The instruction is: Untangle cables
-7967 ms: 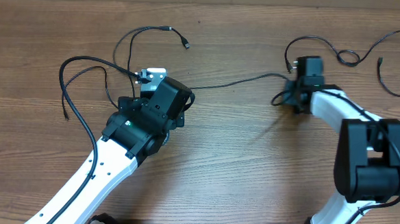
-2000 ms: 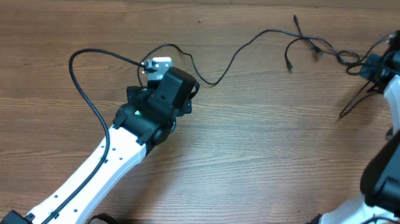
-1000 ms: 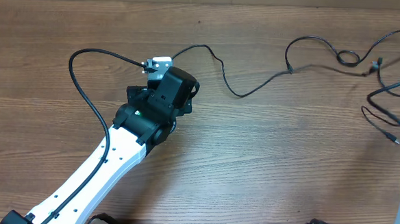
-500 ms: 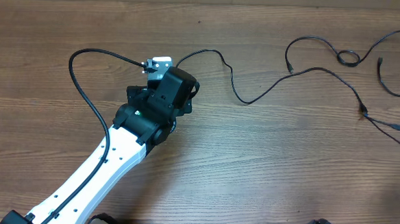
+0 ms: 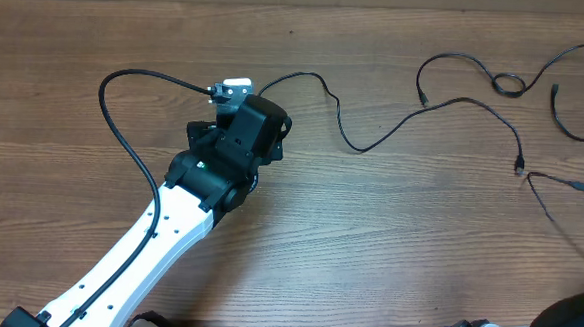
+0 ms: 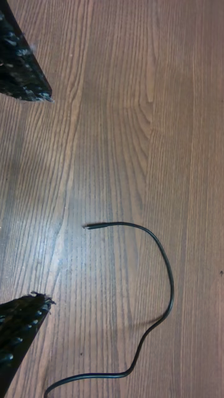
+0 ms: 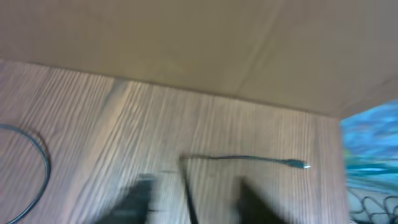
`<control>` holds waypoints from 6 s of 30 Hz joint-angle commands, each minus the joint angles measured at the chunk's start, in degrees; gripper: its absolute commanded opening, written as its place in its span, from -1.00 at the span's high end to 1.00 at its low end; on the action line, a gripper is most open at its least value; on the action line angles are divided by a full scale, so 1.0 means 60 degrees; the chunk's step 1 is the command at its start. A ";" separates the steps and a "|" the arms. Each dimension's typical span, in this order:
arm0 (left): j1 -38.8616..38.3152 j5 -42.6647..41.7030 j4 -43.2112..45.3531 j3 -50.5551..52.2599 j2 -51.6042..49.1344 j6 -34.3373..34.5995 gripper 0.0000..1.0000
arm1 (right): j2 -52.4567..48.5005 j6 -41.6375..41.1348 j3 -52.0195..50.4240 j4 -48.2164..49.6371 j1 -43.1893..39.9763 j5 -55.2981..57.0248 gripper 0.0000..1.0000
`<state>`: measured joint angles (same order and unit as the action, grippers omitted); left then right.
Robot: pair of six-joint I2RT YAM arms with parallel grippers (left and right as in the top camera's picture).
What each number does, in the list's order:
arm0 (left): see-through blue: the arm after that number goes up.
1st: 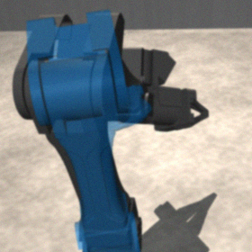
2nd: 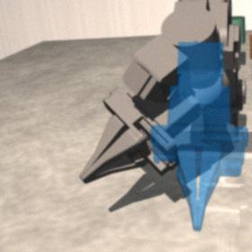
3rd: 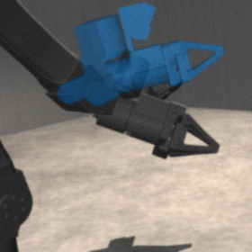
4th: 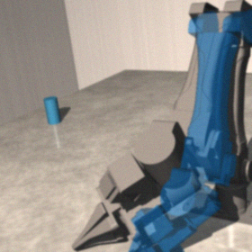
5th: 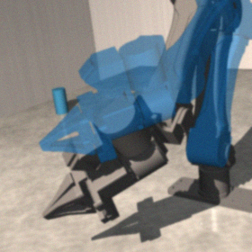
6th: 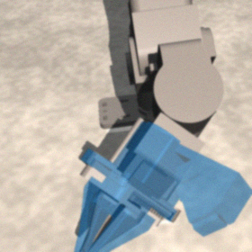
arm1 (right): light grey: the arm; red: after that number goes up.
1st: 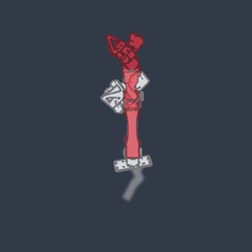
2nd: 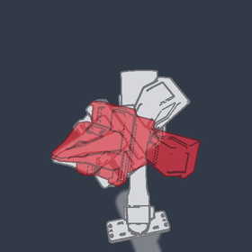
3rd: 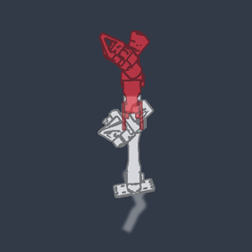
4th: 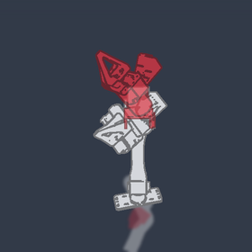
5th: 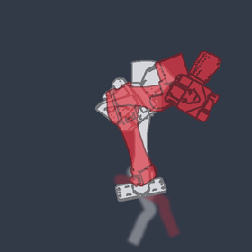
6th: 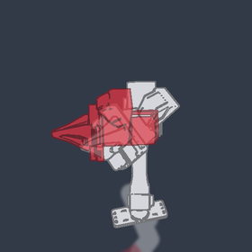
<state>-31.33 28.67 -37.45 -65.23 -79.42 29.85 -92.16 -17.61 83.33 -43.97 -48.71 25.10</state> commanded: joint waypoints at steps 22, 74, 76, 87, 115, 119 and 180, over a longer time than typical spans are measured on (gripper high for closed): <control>0.0095 -0.0036 0.0000 0.0000 -0.0018 -0.0007 -0.99 | -0.0495 0.3191 0.0055 0.0601 0.4546 -0.5275 -1.00; -0.0244 0.0040 -0.4401 -0.0583 0.3745 -0.0007 -0.99 | 0.4313 0.0674 0.0055 -0.3789 0.7858 -0.3122 -1.00; -0.0244 0.0040 -0.4317 -0.0583 0.3745 -0.0007 -0.99 | 0.4313 0.0674 0.0055 -0.3756 0.7858 -0.3260 -0.99; -0.0244 -0.0284 -0.4207 -0.0583 0.3745 -0.0004 -0.99 | 0.3934 0.0685 0.0055 -0.2983 0.7847 -0.2911 -1.00; -0.0248 -0.0546 -0.3996 -0.0583 0.2987 0.0000 -0.99 | 0.1534 -0.0113 0.0062 -0.3100 0.7734 -0.0565 -1.00; -0.0248 -0.0550 -0.3861 -0.0583 0.2645 0.0000 -0.99 | 0.1534 -0.0204 0.0062 -0.3555 0.7734 -0.0736 -1.00; -0.2218 0.3716 -0.2277 0.4215 0.6572 0.2743 -0.99 | 0.8812 -0.0994 0.0051 -0.7410 0.8939 -0.2455 -1.00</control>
<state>-44.29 47.24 -52.21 -40.88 -40.49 45.01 -38.89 -23.53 83.24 -89.47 4.86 10.87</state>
